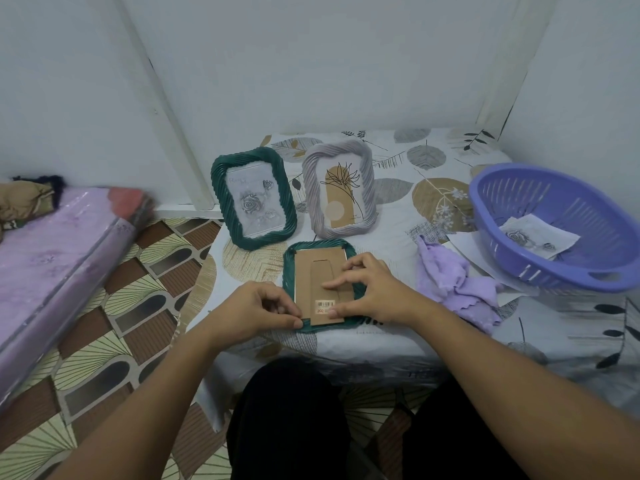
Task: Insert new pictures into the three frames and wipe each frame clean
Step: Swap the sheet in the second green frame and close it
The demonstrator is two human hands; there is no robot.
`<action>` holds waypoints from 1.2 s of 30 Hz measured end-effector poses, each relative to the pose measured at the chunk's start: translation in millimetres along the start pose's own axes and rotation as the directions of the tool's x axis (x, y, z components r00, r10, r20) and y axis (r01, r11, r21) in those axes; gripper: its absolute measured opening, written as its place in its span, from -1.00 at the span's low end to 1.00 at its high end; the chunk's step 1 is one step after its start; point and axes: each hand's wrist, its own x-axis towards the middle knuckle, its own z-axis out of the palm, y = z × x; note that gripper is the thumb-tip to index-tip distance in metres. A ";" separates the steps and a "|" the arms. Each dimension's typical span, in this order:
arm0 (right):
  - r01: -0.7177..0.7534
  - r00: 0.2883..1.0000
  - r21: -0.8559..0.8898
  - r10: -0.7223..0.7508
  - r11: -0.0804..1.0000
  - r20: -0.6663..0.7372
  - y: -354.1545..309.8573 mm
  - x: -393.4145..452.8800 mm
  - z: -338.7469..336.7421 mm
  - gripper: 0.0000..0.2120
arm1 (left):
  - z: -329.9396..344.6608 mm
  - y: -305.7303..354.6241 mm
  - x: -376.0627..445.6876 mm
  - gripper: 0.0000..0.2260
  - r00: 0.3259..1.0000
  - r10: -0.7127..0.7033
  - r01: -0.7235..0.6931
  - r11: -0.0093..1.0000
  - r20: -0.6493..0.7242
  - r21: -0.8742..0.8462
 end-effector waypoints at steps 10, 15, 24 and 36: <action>-0.002 1.000 -0.001 0.002 1.000 0.010 1.7 2.4 0.0 -0.55 | 19.6 -14.5 -7.8 -0.88 0.959 0.182 -0.137 0.969 -0.219 0.204; 0.000 1.000 0.000 0.000 1.000 0.008 2.4 2.6 0.8 -0.54 | 31.5 -18.3 -8.5 -0.87 0.924 0.198 -0.112 0.958 -0.328 0.263; -0.005 1.000 -0.007 0.005 1.000 0.012 2.1 2.8 0.3 -0.57 | 13.5 -12.9 0.7 -0.93 0.980 0.020 0.008 0.990 -0.197 0.140; -0.006 1.000 0.021 0.006 1.000 0.014 2.4 2.6 1.1 -0.48 | 22.1 5.8 50.8 -0.75 0.956 0.071 -0.021 0.985 -0.285 0.174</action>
